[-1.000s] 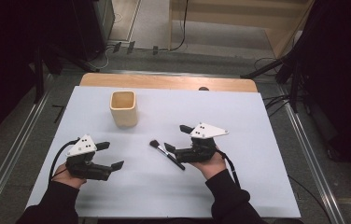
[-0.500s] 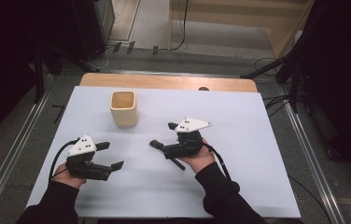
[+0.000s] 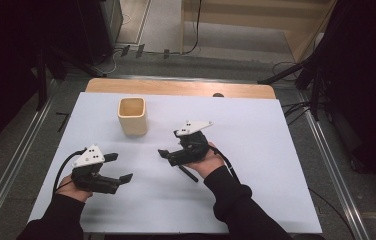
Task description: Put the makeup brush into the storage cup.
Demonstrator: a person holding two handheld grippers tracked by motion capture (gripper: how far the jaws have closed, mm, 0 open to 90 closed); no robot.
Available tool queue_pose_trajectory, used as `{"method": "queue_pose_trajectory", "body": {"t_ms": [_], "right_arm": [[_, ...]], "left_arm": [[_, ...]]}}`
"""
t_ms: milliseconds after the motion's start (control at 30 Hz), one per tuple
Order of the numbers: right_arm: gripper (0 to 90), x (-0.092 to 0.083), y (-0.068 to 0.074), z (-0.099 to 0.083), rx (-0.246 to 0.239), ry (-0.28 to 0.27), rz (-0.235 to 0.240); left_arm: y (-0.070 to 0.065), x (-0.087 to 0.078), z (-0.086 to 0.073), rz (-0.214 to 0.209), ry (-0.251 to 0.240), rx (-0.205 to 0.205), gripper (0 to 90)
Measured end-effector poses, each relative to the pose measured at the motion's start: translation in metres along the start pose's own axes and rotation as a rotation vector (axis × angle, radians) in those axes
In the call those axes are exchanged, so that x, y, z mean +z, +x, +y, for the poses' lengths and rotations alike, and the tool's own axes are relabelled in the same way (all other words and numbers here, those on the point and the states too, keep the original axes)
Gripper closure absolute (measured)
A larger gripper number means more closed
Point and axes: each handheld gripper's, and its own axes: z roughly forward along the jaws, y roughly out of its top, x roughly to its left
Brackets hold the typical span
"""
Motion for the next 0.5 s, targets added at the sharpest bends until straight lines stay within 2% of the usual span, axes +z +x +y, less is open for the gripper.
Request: {"method": "queue_pose_trajectory", "body": {"t_ms": [100,200,333,400,467,500], "right_arm": [[17.9,0.003,0.000,0.003,0.004,0.051,0.005],[18.0,0.005,0.001,0.007,-0.012,0.103,0.004],[17.9,0.006,0.001,0.012,0.000,0.136,0.019],[17.7,0.006,0.000,0.016,0.001,0.188,0.023],[17.7,0.007,0.000,0.018,-0.001,0.202,0.024],[17.7,0.007,-0.001,0.021,0.006,0.226,0.036]], "left_arm": [[0.000,0.000,0.000,0.000,0.002,-0.002,14.1],[0.000,0.000,0.000,-0.002,0.002,-0.003,14.1],[0.000,0.000,0.000,-0.001,0.004,-0.001,14.1],[0.000,0.000,0.000,0.000,0.006,-0.002,14.1],[0.000,0.000,0.000,0.000,0.007,-0.001,14.1],[0.000,0.000,0.000,0.000,0.007,0.000,14.1]]}}
